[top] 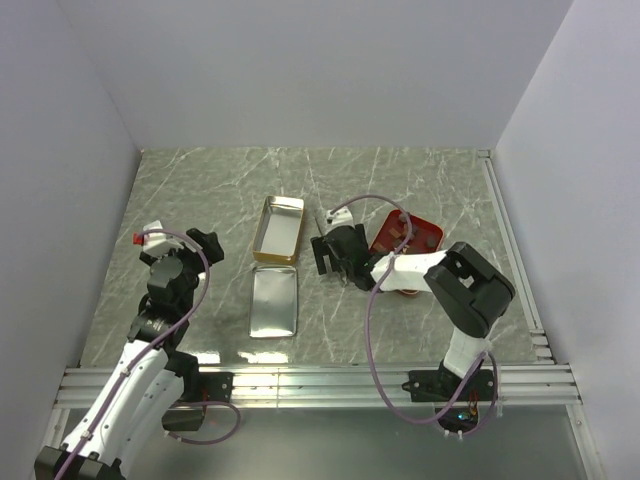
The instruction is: Pack the chocolate
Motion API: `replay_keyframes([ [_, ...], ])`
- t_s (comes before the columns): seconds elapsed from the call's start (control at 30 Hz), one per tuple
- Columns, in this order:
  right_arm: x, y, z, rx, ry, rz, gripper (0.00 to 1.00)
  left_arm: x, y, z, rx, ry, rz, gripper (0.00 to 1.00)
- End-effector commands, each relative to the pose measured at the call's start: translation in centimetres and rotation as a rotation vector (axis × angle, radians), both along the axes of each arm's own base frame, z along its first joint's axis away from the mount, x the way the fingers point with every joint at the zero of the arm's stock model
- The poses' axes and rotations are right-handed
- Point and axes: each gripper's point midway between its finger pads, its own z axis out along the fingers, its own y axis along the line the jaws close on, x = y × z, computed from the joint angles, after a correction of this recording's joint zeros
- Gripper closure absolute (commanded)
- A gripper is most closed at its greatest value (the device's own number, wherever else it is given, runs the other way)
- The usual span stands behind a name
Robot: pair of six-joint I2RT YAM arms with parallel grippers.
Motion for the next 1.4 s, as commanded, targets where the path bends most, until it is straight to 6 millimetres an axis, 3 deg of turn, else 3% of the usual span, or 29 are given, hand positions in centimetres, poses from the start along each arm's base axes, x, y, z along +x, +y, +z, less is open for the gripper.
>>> replay_keyframes([
  [0.0, 1.6, 0.3, 1.7, 0.053, -0.031, -0.028, 0.0, 0.3, 0.1, 1.8, -0.03, -0.041, 0.019, 0.01],
  [0.23, 2.1, 0.4, 0.7, 0.04, -0.002, -0.02, 0.0, 0.1, 0.7, 1.6, -0.04, -0.029, 0.06, 0.01],
  [0.43, 2.4, 0.4, -0.2, 0.017, 0.013, -0.022, 0.02, -0.2, -0.2, 2.4, -0.053, -0.069, 0.001, 0.0],
  [0.77, 1.8, -0.1, -1.1, 0.002, 0.059, -0.041, 0.37, -0.2, -1.5, 3.0, -0.054, -0.082, -0.077, 0.01],
  [0.87, 1.6, -0.2, -0.6, 0.011, 0.054, -0.049, 0.43, -0.3, -1.8, 3.4, -0.062, -0.1, -0.097, 0.01],
  [1.0, 1.7, 0.1, 1.8, 0.048, 0.024, -0.052, 0.46, -0.5, -1.8, 4.2, -0.082, -0.148, -0.098, 0.01],
  [1.13, 1.6, 0.0, 6.2, 0.093, -0.04, -0.068, 0.47, -0.5, -1.6, 4.3, -0.087, -0.158, -0.086, 0.01],
  [1.37, -0.9, -1.1, 11.8, 0.167, -0.103, -0.088, 0.49, -0.2, -2.0, 4.2, -0.083, -0.149, -0.103, 0.01],
])
